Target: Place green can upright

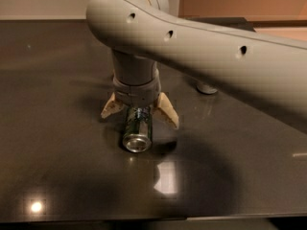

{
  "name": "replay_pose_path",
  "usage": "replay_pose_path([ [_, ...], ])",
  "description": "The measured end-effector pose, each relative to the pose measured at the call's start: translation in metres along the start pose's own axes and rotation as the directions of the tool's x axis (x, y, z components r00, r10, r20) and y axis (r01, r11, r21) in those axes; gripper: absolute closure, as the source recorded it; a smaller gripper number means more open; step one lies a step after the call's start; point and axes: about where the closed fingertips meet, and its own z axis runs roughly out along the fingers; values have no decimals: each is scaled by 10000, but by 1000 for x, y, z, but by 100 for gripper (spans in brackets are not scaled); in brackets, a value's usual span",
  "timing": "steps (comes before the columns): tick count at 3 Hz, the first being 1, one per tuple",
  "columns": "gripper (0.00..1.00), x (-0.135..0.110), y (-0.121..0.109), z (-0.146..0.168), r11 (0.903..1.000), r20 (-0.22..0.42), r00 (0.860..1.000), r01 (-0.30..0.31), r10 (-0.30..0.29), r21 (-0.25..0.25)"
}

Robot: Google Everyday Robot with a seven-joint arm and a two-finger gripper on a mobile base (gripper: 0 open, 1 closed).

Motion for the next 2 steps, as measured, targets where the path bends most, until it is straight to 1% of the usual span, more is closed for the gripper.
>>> replay_pose_path([
  [1, 16, 1, 1, 2, 9993, -218, 9991, 349, -352, -108],
  [2, 40, 1, 1, 3, 9979, -378, 9972, 637, -642, -151],
])
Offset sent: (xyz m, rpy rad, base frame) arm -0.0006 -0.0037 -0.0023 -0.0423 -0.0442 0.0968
